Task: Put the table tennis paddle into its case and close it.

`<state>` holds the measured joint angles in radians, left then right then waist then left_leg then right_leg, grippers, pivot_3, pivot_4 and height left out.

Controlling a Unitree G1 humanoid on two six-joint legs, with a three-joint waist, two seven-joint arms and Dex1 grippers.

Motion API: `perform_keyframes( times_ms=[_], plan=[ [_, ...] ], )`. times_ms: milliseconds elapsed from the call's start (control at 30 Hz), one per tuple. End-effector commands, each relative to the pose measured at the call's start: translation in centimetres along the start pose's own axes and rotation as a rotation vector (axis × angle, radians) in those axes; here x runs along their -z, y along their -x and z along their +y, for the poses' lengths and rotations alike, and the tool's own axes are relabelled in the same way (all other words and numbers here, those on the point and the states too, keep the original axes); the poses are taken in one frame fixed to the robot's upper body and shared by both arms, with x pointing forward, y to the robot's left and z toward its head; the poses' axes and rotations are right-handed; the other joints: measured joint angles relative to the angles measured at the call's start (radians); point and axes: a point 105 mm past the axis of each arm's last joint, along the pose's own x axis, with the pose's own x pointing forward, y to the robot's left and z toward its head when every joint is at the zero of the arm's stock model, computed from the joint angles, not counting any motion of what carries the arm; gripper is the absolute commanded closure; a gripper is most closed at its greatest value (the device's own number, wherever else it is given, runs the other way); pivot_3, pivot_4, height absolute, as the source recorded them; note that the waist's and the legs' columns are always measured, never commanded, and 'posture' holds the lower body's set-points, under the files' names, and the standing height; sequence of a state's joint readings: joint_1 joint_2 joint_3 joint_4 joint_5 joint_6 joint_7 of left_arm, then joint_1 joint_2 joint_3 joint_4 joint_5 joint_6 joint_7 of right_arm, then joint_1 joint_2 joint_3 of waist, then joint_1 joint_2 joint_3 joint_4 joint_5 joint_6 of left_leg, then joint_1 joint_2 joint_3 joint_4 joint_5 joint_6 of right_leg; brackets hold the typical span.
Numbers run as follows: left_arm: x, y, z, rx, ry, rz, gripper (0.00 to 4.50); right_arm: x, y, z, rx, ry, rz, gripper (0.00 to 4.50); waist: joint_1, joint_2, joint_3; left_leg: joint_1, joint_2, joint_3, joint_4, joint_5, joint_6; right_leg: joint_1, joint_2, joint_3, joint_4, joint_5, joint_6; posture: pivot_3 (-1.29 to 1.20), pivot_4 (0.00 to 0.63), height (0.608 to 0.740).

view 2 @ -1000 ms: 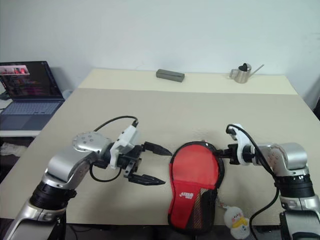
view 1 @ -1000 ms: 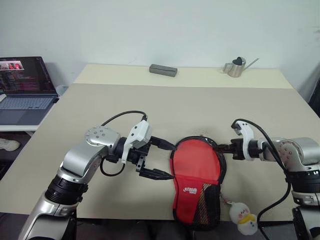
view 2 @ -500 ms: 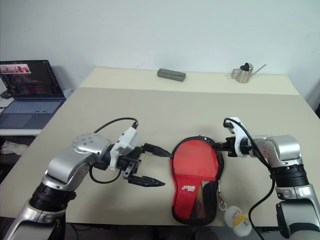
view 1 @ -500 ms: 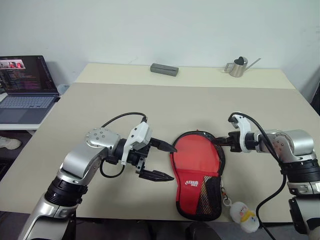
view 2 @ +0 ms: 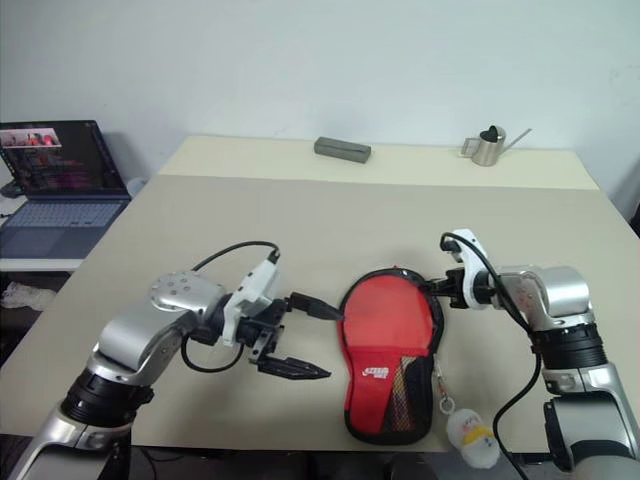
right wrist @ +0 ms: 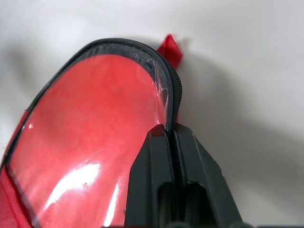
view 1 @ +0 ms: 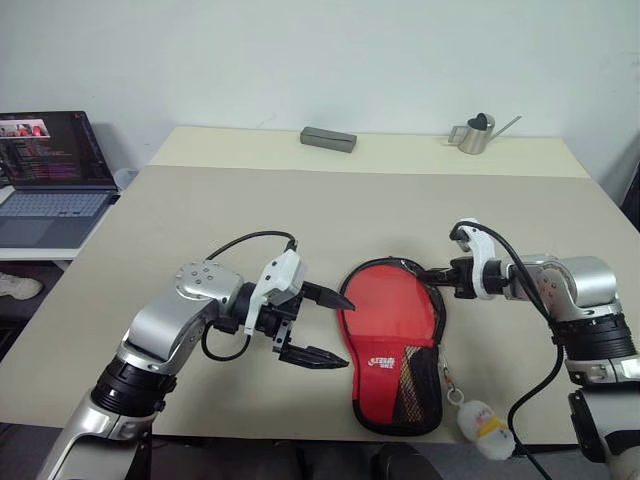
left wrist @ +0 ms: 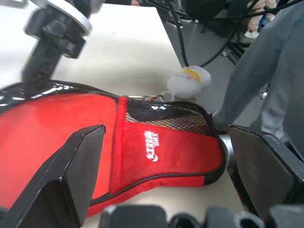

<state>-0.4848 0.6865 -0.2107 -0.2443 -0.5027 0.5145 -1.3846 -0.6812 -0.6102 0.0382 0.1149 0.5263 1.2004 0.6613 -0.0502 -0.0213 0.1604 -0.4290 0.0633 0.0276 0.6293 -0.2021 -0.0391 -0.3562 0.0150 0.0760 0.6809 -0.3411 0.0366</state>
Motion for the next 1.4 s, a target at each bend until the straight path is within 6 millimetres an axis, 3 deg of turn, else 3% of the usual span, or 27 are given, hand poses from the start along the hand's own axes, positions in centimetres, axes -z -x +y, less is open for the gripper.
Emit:
perform_keyframes(
  times_ms=[33,167,500,733,900,1133,1233,1400],
  plan=[
    [-0.7,-0.2,-0.3,0.011,-0.049,0.002,0.0,-2.0,0.7,0.5,-0.012,0.035,-0.074,4.04,0.0,0.0,0.0,0.0,0.0,0.0,0.0,0.0,0.0,0.0,0.0,0.0,0.0,0.0,0.0,0.0,0.15,0.74],
    [-0.6,-0.2,-0.3,0.013,-0.047,0.002,0.0,-2.3,1.3,0.5,-0.012,0.029,-0.099,2.93,0.0,0.0,0.0,0.0,0.0,0.0,0.0,0.0,0.0,0.0,0.0,0.0,0.0,0.0,0.0,0.0,0.15,0.74],
    [-0.4,-0.3,0.0,0.015,-0.044,0.002,0.0,-1.6,4.6,1.5,-0.065,-0.007,-0.135,2.93,0.006,0.0,0.0,-0.001,0.0,0.0,0.0,0.0,0.0,0.0,0.0,-0.001,-0.001,0.0,0.0,0.0,0.15,0.74],
    [-0.4,-0.2,0.5,0.005,-0.052,0.011,0.0,0.6,8.6,5.1,-0.209,0.135,-0.056,2.93,0.015,0.001,0.0,-0.001,0.0,0.0,0.0,0.0,0.0,0.0,0.0,-0.001,-0.001,0.0,0.0,0.0,0.15,0.74],
    [-0.2,-0.7,2.2,-0.064,-0.063,0.022,0.0,2.8,11.8,7.6,-0.313,0.238,0.023,2.93,0.02,0.0,0.001,-0.001,-0.001,0.0,0.0,0.0,0.0,0.001,0.0,-0.002,-0.002,0.0,0.0,0.0,0.15,0.74],
    [0.0,-2.1,3.6,-0.042,-0.09,0.039,0.0,4.2,14.2,8.8,-0.335,0.258,0.069,2.93,0.019,0.0,0.001,-0.001,-0.001,0.0,0.001,0.0,0.0,0.002,0.0,-0.003,-0.002,0.0,0.0,0.0,0.15,0.74],
    [0.1,-2.3,4.2,-0.038,-0.102,0.052,0.0,4.8,14.9,9.0,-0.326,0.263,0.092,2.36,0.02,0.0,0.001,-0.001,-0.001,0.0,0.001,0.0,0.0,0.002,0.0,-0.003,-0.002,0.0,0.0,0.0,0.15,0.74],
    [0.4,-3.0,4.8,-0.035,-0.128,0.071,0.0,6.5,16.1,9.5,-0.298,0.314,0.172,0.72,0.022,0.0,0.001,-0.001,-0.001,0.001,0.001,0.0,0.0,0.002,0.0,-0.003,-0.002,0.0,0.0,0.0,0.15,0.74]
  ],
)
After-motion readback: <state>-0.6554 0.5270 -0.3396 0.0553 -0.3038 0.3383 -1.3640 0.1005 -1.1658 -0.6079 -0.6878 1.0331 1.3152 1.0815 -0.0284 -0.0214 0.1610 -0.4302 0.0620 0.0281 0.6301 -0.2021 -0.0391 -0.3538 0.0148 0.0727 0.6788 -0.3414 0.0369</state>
